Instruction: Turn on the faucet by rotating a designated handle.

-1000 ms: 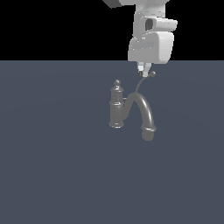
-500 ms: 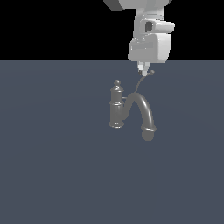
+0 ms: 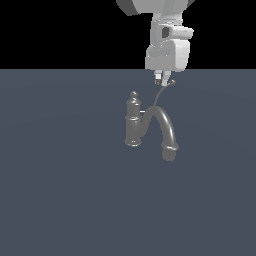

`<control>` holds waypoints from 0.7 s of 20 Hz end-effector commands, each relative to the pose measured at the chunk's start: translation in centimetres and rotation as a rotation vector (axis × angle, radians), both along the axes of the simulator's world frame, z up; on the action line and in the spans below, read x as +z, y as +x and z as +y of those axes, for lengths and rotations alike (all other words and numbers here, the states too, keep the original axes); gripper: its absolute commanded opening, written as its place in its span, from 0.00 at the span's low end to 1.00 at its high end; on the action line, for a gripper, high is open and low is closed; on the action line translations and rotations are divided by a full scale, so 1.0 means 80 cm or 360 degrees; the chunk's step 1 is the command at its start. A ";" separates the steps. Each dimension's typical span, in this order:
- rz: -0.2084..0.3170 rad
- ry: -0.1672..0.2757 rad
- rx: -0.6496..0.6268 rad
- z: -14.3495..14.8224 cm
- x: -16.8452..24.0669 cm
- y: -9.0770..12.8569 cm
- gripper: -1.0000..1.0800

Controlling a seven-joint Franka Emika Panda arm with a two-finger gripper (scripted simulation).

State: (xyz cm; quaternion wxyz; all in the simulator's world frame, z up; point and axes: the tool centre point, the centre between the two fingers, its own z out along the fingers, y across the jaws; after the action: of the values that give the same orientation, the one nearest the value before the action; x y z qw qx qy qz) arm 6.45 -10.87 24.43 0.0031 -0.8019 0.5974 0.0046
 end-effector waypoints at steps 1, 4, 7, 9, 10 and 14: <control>-0.0005 -0.0004 -0.0013 -0.005 -0.001 0.010 0.00; -0.0005 -0.0006 -0.0020 -0.005 -0.002 0.020 0.00; -0.0005 -0.0008 -0.0026 -0.005 -0.002 0.030 0.00; -0.0005 -0.0009 -0.0031 -0.006 -0.002 0.037 0.00; -0.0005 -0.0009 -0.0033 -0.006 -0.002 0.040 0.00; -0.0005 -0.0011 -0.0041 -0.006 -0.002 0.052 0.00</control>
State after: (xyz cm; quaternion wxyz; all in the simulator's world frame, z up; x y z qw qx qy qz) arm 10.11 -10.24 24.44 0.0020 -0.7986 0.6018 0.0054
